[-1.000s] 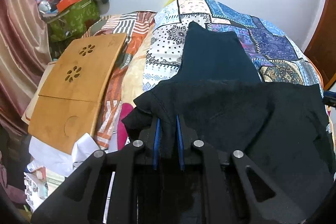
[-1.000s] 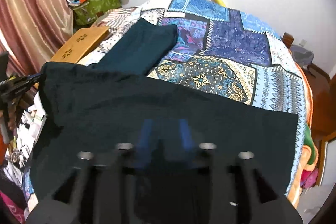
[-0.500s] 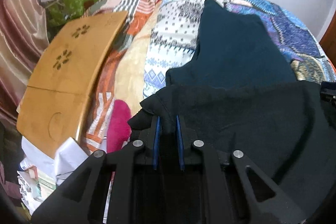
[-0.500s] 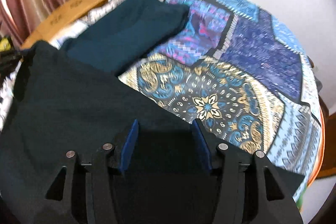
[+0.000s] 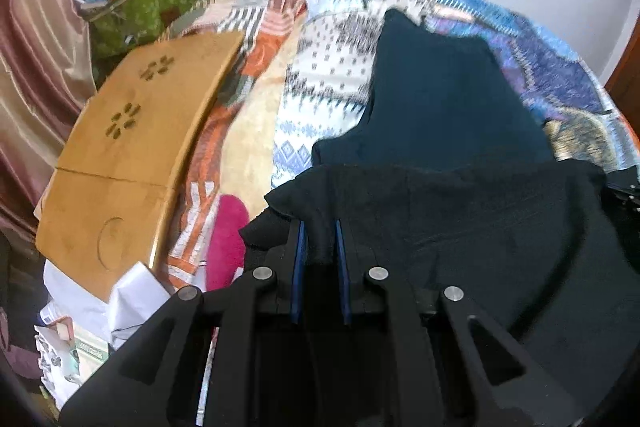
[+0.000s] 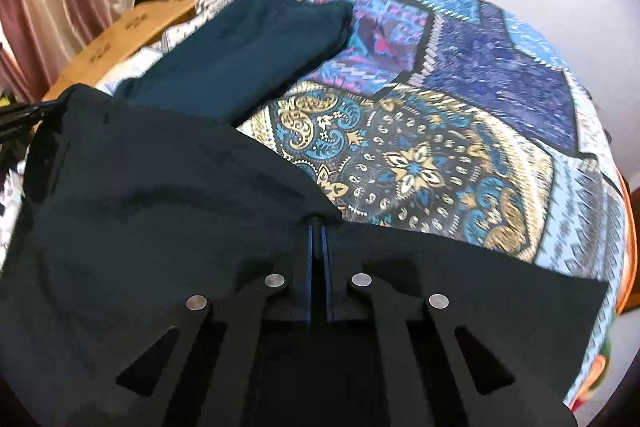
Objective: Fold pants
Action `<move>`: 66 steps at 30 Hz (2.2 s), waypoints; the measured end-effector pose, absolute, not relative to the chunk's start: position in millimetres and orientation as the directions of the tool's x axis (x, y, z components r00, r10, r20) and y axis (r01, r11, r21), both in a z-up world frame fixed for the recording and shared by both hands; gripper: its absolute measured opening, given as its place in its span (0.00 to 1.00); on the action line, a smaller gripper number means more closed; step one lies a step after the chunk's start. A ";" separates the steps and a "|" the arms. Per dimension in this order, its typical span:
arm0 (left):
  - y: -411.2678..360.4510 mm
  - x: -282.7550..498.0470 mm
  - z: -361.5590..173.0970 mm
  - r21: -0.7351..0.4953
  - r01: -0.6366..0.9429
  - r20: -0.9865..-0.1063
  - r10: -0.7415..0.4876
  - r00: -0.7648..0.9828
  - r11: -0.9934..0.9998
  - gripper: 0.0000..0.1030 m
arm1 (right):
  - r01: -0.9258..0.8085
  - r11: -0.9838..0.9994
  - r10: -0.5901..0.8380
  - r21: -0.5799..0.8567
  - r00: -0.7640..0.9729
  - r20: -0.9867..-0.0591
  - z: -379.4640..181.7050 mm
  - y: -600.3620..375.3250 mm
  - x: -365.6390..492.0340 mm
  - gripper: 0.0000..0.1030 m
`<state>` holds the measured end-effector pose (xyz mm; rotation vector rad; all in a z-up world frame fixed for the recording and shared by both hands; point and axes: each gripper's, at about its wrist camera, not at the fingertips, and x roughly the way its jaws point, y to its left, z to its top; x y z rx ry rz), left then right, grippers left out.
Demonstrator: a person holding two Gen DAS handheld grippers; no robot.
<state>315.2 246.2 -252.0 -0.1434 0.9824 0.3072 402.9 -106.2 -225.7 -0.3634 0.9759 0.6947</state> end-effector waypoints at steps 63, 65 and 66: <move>145.3 254.3 -243.2 0.036 -0.179 -0.861 0.121 0.493 0.983 0.81 | -0.532 0.803 0.428 0.268 0.202 -0.881 -228.8 -130.5 363.8 0.56; 140.3 257.7 -251.2 0.066 -0.156 -0.864 0.134 0.485 0.986 0.81 | -0.525 0.800 0.423 0.290 0.150 -0.894 -245.3 -126.6 369.2 0.56; 138.0 258.7 -254.7 0.077 -0.144 -0.865 0.138 0.482 0.986 0.81 | -0.516 0.804 0.428 0.296 0.157 -0.890 -249.2 -127.7 369.7 0.56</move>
